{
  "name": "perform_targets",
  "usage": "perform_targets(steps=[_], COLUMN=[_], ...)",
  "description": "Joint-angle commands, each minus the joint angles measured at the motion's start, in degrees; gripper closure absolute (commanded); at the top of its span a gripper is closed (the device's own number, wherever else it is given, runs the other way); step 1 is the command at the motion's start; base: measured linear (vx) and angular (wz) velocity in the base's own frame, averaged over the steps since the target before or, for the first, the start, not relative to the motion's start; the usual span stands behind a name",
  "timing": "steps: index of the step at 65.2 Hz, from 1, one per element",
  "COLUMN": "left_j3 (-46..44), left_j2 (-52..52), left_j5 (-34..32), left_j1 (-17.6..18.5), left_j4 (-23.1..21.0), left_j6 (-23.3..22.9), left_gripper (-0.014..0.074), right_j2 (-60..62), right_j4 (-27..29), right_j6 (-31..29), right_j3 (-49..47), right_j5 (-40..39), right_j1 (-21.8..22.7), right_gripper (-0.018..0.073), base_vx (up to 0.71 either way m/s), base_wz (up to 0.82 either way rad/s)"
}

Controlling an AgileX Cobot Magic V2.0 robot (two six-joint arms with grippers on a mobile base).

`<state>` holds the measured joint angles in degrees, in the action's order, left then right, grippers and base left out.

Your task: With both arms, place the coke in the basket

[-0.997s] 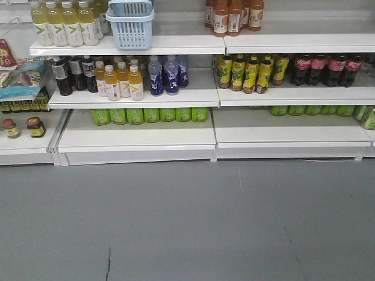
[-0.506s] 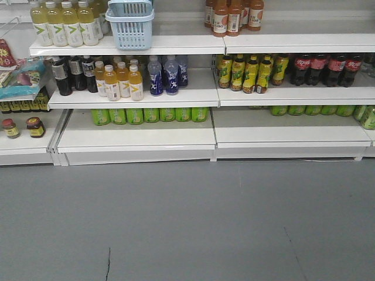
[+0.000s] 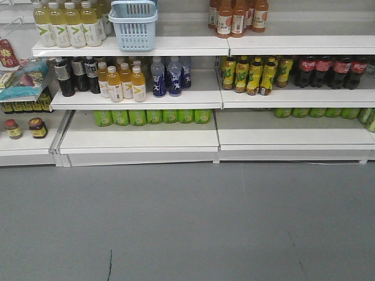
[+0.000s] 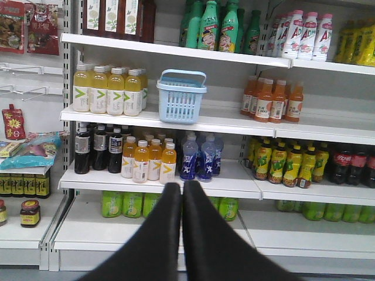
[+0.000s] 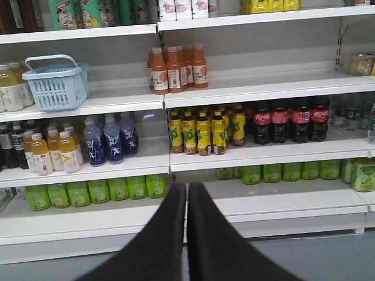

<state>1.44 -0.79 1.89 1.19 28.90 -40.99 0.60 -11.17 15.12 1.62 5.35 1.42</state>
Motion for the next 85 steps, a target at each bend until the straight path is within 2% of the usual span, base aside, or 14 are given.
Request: perform_targets(steps=[1,85], left_j3=[0.44,0.44], left_j2=[-0.74,-0.74], left_j5=[-3.85,-3.85], left_j1=[0.08,0.08], left_j4=[-0.51,-0.51], left_j6=[-0.41,-0.41], left_gripper=[0.0602,0.0602], right_j2=[0.98,0.98], right_j4=[-0.71,-0.71], right_j6=[-0.45,-0.40], right_j3=[0.62,0.62], right_j5=[-4.12,-4.12], right_j1=[0.10,0.10], right_gripper=[0.0564,0.0564], base_vx=[0.08,0.16], base_wz=[0.02,0.02])
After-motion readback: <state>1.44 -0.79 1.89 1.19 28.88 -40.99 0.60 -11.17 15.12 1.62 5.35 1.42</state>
